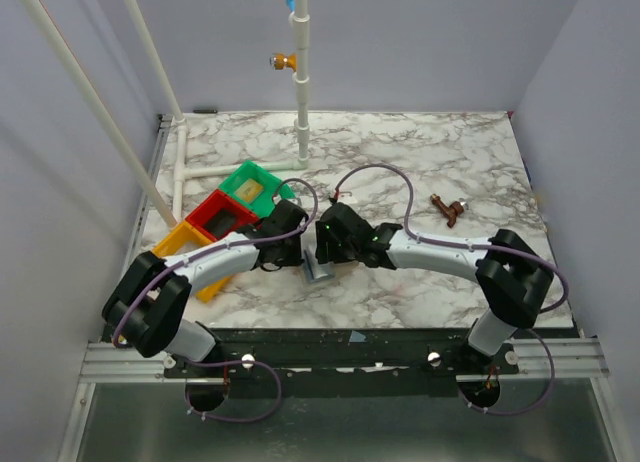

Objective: Take the credit cards out of the card holder
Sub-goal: Remove the credit card from the card holder.

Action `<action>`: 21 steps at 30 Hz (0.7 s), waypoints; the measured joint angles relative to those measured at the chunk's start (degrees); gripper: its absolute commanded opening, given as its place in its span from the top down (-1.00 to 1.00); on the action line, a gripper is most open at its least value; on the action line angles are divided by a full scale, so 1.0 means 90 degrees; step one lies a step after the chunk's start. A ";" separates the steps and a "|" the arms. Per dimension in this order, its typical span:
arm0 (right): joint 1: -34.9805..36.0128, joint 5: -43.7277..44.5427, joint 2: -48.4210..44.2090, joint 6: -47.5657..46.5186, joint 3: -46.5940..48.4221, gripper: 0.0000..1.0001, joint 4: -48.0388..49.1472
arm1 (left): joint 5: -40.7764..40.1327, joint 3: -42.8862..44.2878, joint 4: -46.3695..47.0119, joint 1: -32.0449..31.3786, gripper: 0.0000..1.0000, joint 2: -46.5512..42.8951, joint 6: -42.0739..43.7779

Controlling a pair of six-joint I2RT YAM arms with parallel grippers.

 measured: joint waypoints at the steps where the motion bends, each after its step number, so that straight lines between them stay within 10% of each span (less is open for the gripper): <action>1: 0.0061 0.0085 0.0112 -0.0022 0.0080 -0.31 -0.0005 | 0.0000 -0.0119 0.0000 0.0041 0.54 -0.0129 -0.0029; 5: 0.0260 0.0389 0.0483 -0.0109 0.0245 -0.38 -0.0046 | -0.0007 -0.0357 -0.0019 0.0160 0.30 -0.0500 -0.0095; 21: 0.0828 0.0882 0.0593 -0.0505 0.0257 -0.49 -0.0160 | 0.0061 -0.0321 -0.0143 0.0340 0.38 -0.1156 -0.0301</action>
